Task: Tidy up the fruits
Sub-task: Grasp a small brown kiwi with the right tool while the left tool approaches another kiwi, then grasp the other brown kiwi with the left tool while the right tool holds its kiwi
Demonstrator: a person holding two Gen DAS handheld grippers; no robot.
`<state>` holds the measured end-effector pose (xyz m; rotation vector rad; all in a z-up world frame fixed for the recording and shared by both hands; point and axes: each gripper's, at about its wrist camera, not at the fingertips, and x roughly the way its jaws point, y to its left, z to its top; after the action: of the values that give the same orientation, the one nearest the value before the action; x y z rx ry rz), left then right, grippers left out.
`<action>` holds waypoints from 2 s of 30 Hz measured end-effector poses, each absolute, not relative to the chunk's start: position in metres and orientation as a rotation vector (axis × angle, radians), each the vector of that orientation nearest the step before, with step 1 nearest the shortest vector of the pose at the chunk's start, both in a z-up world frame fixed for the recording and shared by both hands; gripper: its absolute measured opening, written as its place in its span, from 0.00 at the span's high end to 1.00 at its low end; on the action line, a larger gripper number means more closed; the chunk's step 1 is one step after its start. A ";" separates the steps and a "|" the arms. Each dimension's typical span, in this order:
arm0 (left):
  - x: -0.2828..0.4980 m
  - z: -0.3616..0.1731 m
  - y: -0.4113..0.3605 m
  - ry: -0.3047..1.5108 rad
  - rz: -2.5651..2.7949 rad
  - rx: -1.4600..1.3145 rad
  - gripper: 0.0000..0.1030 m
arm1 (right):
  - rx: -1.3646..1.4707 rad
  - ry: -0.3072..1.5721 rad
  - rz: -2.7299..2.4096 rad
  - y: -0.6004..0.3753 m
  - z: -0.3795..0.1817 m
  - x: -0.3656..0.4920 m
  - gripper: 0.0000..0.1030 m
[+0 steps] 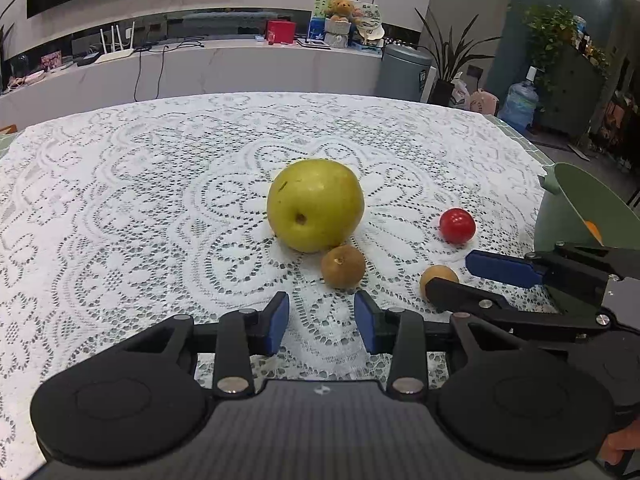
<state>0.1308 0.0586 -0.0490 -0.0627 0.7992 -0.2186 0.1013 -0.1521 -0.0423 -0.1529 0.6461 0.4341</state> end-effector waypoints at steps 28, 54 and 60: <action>0.146 -0.054 0.037 0.766 -0.252 0.042 0.57 | -0.180 0.644 0.430 -0.153 -0.045 0.100 0.79; 0.122 -0.035 0.039 0.718 -0.278 0.038 0.70 | -0.223 0.594 0.455 -0.157 -0.028 0.076 0.79; 0.109 -0.026 0.045 0.726 -0.268 -0.011 0.70 | -0.214 0.569 0.443 -0.169 -0.010 0.059 0.79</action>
<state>0.1093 0.0454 -0.0264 -0.0112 0.7262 -0.2679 0.0587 -0.1694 -0.0105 -0.2142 0.5687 0.4429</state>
